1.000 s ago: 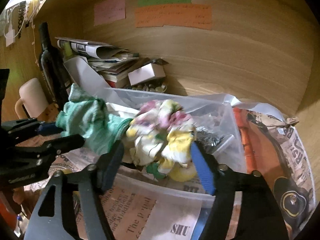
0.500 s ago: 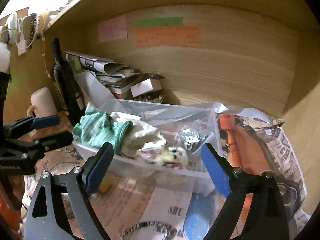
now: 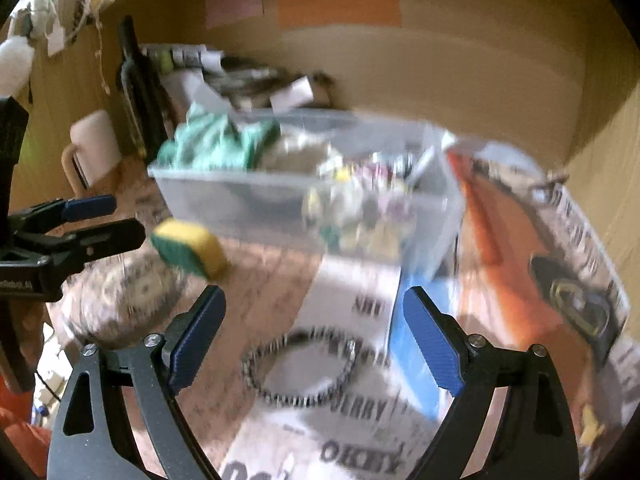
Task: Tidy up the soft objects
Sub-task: 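Grasp the yellow-green sponge with the left tool while the right tool grasps the beaded bracelet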
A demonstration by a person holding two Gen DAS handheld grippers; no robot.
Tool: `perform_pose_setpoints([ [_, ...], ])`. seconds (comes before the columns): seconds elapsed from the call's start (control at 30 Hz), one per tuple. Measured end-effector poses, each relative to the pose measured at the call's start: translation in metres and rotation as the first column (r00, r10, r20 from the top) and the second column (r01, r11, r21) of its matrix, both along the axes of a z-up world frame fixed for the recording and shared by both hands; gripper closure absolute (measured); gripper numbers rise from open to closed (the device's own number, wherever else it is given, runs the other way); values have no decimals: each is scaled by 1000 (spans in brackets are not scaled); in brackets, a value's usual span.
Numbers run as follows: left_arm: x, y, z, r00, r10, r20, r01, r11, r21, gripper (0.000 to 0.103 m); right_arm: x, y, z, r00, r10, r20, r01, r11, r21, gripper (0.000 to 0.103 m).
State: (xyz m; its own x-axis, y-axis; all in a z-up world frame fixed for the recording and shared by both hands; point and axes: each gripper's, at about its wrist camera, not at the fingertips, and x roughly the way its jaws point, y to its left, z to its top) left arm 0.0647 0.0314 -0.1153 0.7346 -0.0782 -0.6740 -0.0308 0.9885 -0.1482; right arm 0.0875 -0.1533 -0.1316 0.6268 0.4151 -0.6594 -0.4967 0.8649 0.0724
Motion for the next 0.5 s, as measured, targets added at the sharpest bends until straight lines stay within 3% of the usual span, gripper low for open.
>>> perform_pose_setpoints([
  [0.13, 5, -8, -15, 999, -15, -34, 16, 1000, 4, 8, -5, -4, -15, 998, 12, -59, -12, 1000, 1, 14],
  [0.3, 20, -14, -27, 998, -18, -63, 18, 1000, 0, 8, -10, -2, -24, 998, 15, -67, -18, 999, -33, 18],
  [0.37, 23, -16, -28, 998, -17, -68, 17, 1000, -13, 10, -10, -2, -24, 998, 10, -54, -13, 999, -49, 34],
  [0.5, 30, -19, -30, 997, -33, -75, 31, 999, -31, 29, -8, -5, -22, 999, -4, -50, 2, 999, -38, 51],
])
